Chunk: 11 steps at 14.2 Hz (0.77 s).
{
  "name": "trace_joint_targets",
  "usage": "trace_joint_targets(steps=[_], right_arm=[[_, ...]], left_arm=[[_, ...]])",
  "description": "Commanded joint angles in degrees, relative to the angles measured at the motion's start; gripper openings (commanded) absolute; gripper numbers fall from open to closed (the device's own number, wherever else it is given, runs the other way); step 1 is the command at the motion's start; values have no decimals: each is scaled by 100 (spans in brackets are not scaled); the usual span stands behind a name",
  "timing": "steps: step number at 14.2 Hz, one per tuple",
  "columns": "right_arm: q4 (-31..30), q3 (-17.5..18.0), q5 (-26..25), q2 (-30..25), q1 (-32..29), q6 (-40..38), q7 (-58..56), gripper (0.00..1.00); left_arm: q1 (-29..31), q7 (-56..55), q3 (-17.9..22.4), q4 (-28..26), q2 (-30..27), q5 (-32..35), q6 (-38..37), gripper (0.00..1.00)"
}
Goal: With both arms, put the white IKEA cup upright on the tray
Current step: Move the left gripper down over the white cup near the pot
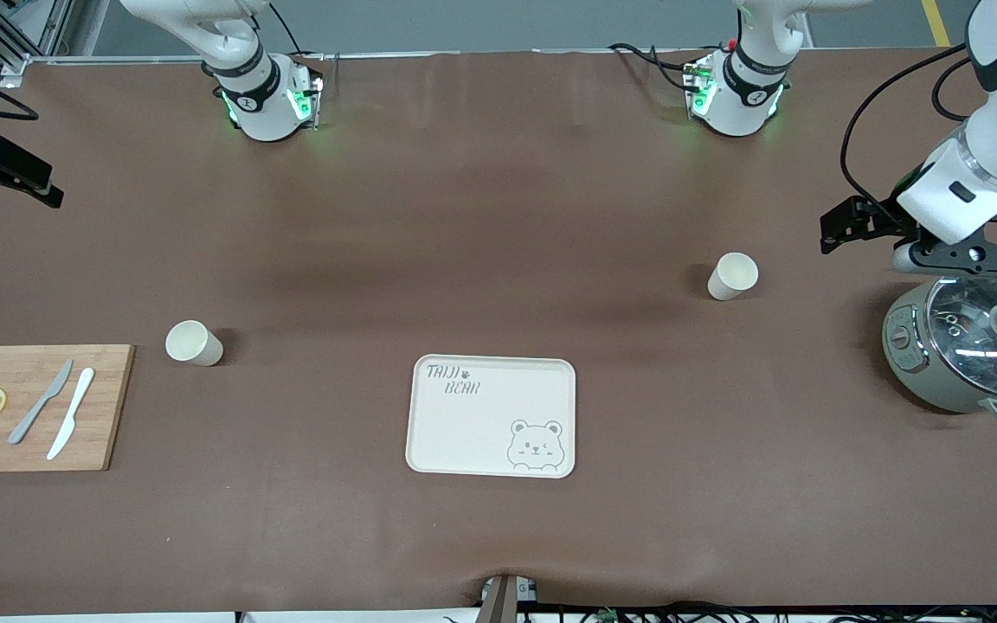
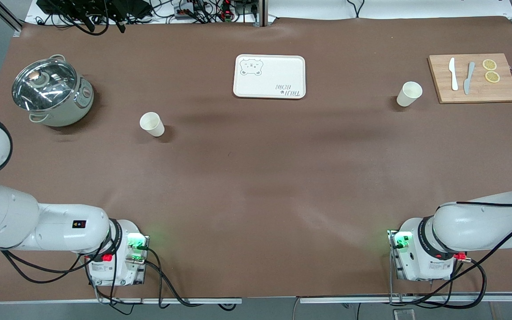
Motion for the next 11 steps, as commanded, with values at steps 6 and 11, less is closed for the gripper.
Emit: trace_joint_targets(steps=[6,11], right_arm=[[89,14,93,43,-58,-59,-56,100],[89,14,120,43,-67,-68,-56,100]], left_arm=[[-36,-140,-209,64,4,110,78,100],[-89,-773,-376,55,30,118,131,100]])
